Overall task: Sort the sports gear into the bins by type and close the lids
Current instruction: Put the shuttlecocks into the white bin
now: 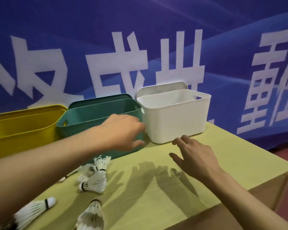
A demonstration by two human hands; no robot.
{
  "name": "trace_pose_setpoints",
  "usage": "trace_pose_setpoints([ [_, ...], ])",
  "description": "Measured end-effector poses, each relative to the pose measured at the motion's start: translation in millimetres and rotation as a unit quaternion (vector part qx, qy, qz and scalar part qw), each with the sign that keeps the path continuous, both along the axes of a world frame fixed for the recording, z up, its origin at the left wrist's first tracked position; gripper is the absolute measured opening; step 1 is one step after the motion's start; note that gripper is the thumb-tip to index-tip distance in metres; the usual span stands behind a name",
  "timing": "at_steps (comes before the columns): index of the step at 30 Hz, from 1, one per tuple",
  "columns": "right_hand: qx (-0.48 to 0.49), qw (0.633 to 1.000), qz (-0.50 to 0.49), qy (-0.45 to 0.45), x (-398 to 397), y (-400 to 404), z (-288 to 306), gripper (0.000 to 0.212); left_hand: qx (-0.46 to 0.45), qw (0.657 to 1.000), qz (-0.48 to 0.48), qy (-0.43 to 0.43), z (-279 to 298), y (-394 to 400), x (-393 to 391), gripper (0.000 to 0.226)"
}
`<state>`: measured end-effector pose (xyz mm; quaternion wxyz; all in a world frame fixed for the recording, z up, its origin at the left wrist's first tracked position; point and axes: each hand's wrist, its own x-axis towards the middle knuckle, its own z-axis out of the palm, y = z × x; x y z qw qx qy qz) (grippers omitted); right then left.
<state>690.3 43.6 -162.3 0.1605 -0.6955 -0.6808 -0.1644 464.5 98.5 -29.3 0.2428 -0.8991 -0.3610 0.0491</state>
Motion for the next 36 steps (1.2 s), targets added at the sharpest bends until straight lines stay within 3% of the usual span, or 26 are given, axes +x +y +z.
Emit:
trace_pose_setpoints([
  [9, -0.047, 0.976, 0.21, -0.035, -138.6, -14.2, -11.3, 0.054, 0.0, 0.995, 0.07, 0.071, -59.6, -58.1, -182.0, 0.064],
  [14, -0.141, 0.927, 0.336, -0.091, -192.5, -17.7, -19.3, 0.074, -0.021, 0.994, 0.076, 0.073, -73.6, -59.7, -214.0, 0.071],
  [17, -0.19, 0.91, 0.349, -0.115, -205.3, -19.7, -12.0, 0.068, -0.013, 0.995, 0.071, 0.07, -76.6, -46.9, -208.8, 0.069],
  [23, -0.176, 0.915, 0.336, -0.14, -182.5, -21.0, 1.4, 0.056, -0.043, 0.995, 0.087, 0.036, -114.3, -19.3, -159.4, 0.043],
  [28, -0.071, 0.965, 0.229, -0.108, -109.9, -22.5, 47.8, 0.043, -0.054, 0.994, 0.091, 0.01, -138.6, -0.8, -136.4, 0.033],
  [33, 0.115, 0.985, 0.089, -0.09, -30.6, 43.2, 136.4, 0.045, -0.009, 1.0, 0.023, -0.006, -101.9, 2.4, -114.1, 0.023],
  [36, 0.111, 0.993, -0.011, -0.05, -3.0, 96.0, 177.9, 0.05, 0.001, 1.0, 0.009, -0.015, -64.2, 5.1, -94.5, 0.018],
])
